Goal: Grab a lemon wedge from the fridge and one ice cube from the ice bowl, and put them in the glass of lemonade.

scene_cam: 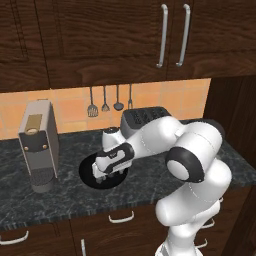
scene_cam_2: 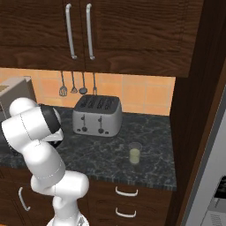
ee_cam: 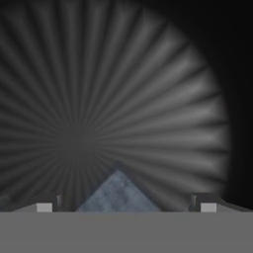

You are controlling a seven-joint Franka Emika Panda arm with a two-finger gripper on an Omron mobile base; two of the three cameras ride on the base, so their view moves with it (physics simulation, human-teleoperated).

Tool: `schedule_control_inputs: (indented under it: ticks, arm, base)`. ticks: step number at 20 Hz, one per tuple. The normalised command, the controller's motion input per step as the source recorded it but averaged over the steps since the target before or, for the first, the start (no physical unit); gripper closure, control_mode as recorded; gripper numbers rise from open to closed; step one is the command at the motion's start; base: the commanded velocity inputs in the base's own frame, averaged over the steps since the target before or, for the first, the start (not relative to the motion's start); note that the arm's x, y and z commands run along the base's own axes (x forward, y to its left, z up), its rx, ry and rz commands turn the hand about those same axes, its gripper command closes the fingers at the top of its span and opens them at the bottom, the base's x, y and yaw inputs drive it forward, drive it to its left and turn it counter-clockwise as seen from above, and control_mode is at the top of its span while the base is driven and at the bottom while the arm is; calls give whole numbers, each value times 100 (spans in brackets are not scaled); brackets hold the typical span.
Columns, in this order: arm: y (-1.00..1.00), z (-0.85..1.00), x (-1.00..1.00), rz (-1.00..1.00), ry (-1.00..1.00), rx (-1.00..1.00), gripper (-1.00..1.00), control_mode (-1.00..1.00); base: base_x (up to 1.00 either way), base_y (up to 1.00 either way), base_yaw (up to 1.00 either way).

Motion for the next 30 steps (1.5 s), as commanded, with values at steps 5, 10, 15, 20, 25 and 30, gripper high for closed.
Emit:
schedule_control_inputs:
  ticks: [5,10,15,20,25,30]
  arm:
    - [0,-5,0,0,0,0,-100,-100]
    - [0,0,0,0,0,0,100,-100]
    - [0,0,0,0,0,0,100,-100]
    - [0,0,0,0,0,0,100,-100]
    - [-1,0,-4,0,-1,0,100,-100]
    - [0,29,-2,0,-17,6,100,-100]
  base:
    - [0,0,0]
    - [0,0,0]
    - [0,0,0]
    - [0,0,0]
    - [0,0,0]
    - [0,0,0]
